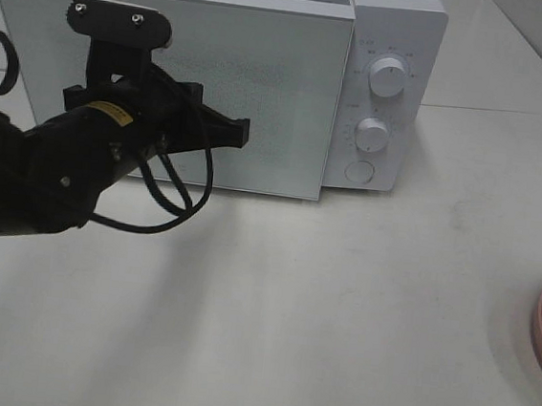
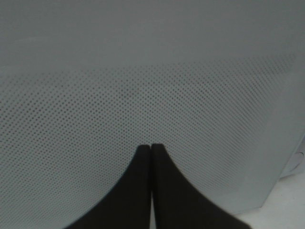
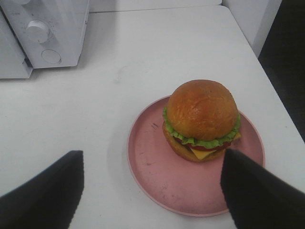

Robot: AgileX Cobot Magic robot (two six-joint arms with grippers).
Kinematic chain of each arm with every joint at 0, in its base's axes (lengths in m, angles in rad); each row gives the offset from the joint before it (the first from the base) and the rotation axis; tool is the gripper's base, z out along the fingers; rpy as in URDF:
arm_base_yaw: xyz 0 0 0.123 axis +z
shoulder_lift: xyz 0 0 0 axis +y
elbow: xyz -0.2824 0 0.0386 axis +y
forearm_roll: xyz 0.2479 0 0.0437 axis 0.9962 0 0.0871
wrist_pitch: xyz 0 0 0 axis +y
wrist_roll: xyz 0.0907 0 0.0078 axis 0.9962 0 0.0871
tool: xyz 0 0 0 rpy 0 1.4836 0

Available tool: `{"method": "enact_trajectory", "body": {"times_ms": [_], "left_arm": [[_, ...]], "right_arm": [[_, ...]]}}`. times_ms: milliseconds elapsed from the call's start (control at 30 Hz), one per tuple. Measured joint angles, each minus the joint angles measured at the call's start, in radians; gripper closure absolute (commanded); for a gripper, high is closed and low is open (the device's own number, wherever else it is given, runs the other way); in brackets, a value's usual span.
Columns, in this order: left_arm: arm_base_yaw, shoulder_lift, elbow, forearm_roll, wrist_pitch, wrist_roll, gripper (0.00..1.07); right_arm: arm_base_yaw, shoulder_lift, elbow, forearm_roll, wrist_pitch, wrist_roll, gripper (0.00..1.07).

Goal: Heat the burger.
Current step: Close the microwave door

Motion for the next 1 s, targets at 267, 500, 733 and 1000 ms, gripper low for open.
{"method": "enact_trajectory", "body": {"times_ms": [267,500,733,1000], "left_arm": [[0.0,0.06,-0.147,-0.103,0.053,0.098,1.07],[-0.012,0.109,-0.243,-0.165,0.145,0.167,1.07],[-0.019,0.159,-0.329,-0.236,0.211,0.265,1.07],[0.008,0.196,-0.417,-0.249,0.335,0.299,1.07]], "right_arm": [[0.0,0.0,0.0,0.0,0.0,0.0,0.31],[0.0,0.0,0.0,0.0,0.0,0.0,0.31],[0.0,0.0,0.0,0.0,0.0,0.0,0.31],[0.0,0.0,0.0,0.0,0.0,0.0,0.31]]}}
